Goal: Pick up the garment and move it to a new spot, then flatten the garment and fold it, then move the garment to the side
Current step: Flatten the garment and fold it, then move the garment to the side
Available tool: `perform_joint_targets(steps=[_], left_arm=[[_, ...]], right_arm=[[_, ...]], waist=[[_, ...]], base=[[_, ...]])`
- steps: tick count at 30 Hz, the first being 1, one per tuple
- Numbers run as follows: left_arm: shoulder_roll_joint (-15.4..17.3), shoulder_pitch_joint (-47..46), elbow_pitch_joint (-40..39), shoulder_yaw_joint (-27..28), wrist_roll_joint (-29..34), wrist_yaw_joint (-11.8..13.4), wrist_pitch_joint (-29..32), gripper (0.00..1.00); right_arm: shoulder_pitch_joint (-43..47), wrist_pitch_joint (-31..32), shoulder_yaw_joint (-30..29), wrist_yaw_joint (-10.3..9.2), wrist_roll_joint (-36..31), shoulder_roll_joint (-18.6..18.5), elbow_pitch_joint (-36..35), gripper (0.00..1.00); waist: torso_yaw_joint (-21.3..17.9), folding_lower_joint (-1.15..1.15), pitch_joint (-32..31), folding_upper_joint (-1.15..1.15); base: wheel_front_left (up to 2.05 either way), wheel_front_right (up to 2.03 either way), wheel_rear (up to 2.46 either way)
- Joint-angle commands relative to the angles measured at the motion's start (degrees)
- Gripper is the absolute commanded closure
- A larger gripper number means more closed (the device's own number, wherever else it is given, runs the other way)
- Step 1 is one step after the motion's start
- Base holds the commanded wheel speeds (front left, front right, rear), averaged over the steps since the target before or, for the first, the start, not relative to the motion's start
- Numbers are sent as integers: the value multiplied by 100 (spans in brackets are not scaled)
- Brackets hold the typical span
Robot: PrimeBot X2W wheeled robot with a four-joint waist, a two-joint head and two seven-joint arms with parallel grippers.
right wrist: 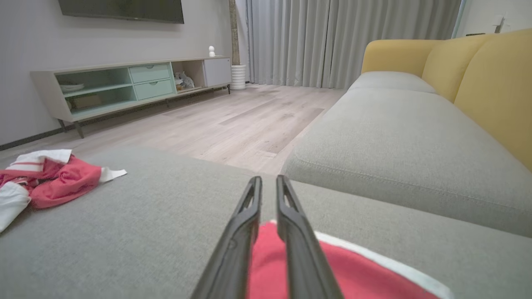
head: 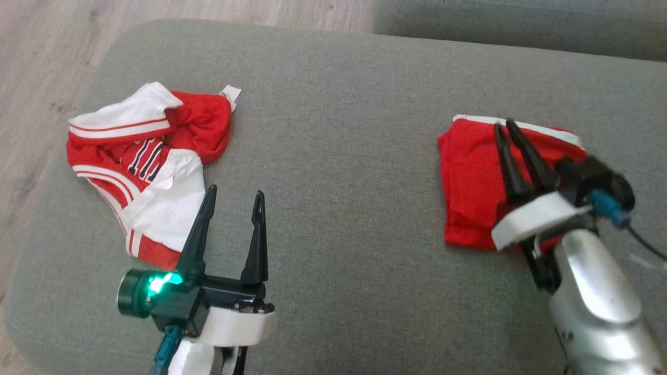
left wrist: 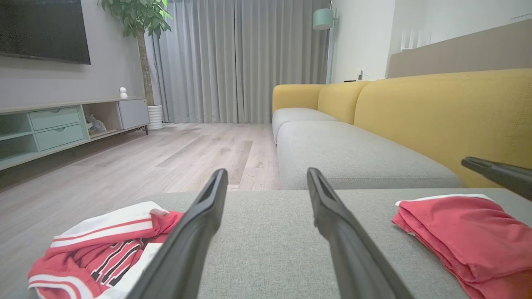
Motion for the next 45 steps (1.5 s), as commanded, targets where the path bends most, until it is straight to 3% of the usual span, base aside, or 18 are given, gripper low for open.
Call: perform_joint_targets(steps=[1, 2, 3, 7, 14, 18, 28, 45], left_arm=[[-8, -44, -162, 176, -23, 51, -12, 0], [-8, -24, -160, 195, -8, 62, -12, 0], [-8, 0, -157, 226, 5, 95, -12, 0], [-8, 86, -161, 338, 24, 218, -12, 0], [-8, 407, -99, 625, 169, 340, -12, 0], [11, 667, -17, 676, 206, 260, -12, 0], [98, 1070, 112, 730, 354, 97, -12, 0], [81, 1065, 155, 757, 425, 5, -12, 0]], right_arm=[[203, -86, 89, -4, 39, 43, -175, 63], [309, -97, 74, -4, 61, 56, -214, 43], [425, -107, 39, -4, 97, 77, -267, 0], [810, -123, -88, -4, 264, 153, -532, 0], [1762, -127, -493, -4, 154, 200, -1661, 0], [2244, -127, -668, -4, -25, 290, -2017, 0], [2931, -128, -967, -4, -291, 530, -2124, 0], [3037, -128, -1025, -4, -360, 614, -2050, 0]], waist=[[-47, 0, -67, 0], [-67, 0, -90, 0], [-93, 0, -117, 0], [-192, 0, -209, 0], [-472, 0, -457, 0], [-605, 0, -641, 0], [-829, 0, -977, 0], [-1015, 0, -1068, 0]], base=[[0, 0, 0], [0, 0, 0], [0, 0, 0], [0, 0, 0], [0, 0, 0], [0, 0, 0], [0, 0, 0], [0, 0, 0]])
